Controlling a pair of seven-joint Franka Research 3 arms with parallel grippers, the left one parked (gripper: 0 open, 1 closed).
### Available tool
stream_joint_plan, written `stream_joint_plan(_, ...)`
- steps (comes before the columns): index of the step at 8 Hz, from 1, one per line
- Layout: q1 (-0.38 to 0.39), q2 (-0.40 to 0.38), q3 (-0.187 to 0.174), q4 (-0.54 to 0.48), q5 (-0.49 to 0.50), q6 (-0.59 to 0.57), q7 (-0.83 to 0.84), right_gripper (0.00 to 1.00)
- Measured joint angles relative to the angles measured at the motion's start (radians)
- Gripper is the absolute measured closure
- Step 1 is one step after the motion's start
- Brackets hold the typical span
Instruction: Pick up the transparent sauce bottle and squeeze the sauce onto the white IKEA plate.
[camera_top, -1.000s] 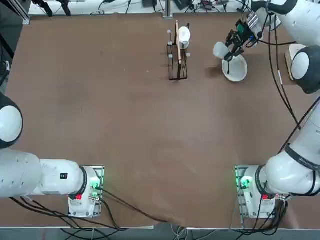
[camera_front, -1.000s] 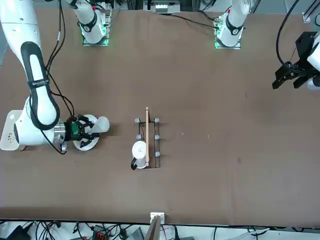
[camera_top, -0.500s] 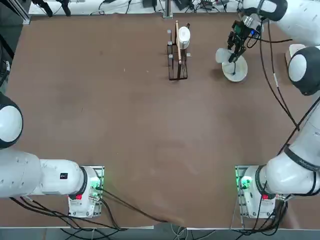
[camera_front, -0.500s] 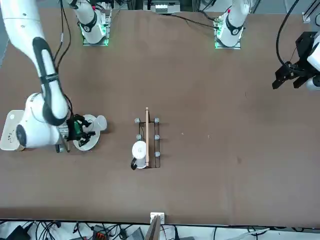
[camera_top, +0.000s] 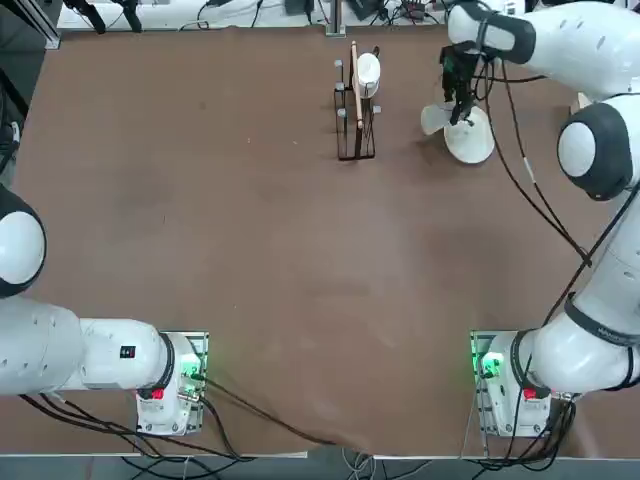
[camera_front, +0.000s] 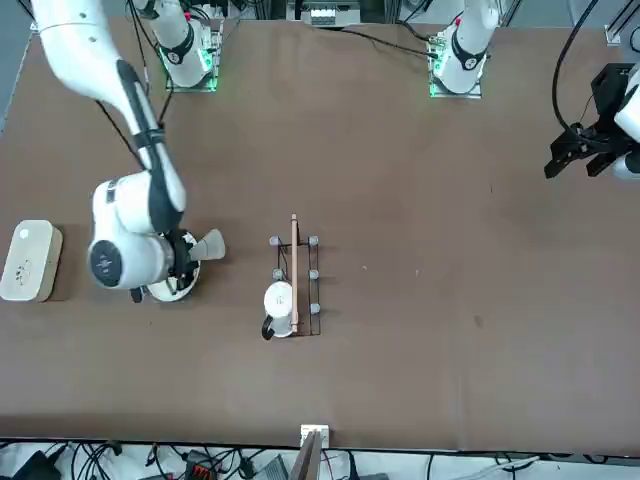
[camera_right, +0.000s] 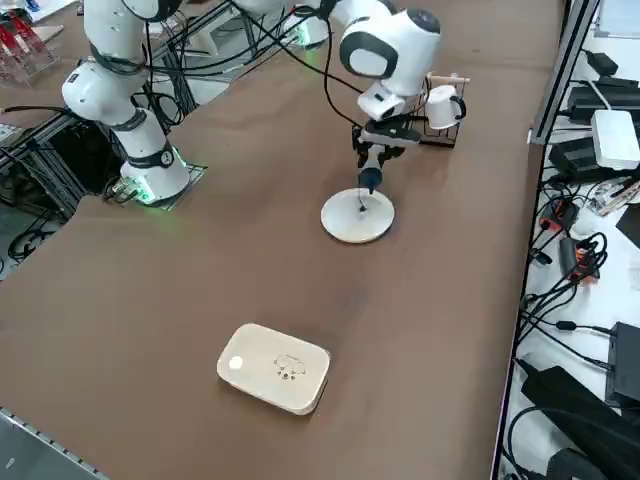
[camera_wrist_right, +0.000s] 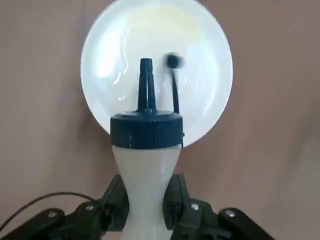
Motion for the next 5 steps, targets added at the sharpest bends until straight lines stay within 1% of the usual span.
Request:
stream_joint_plan(3,0.066,-0.004,-0.001,0.015,-0.219,-0.015,0.153,0.63)
stream_joint_plan(5,0.113,-0.004,-0.002,0.024,-0.393,-0.05,0.252,0.63)
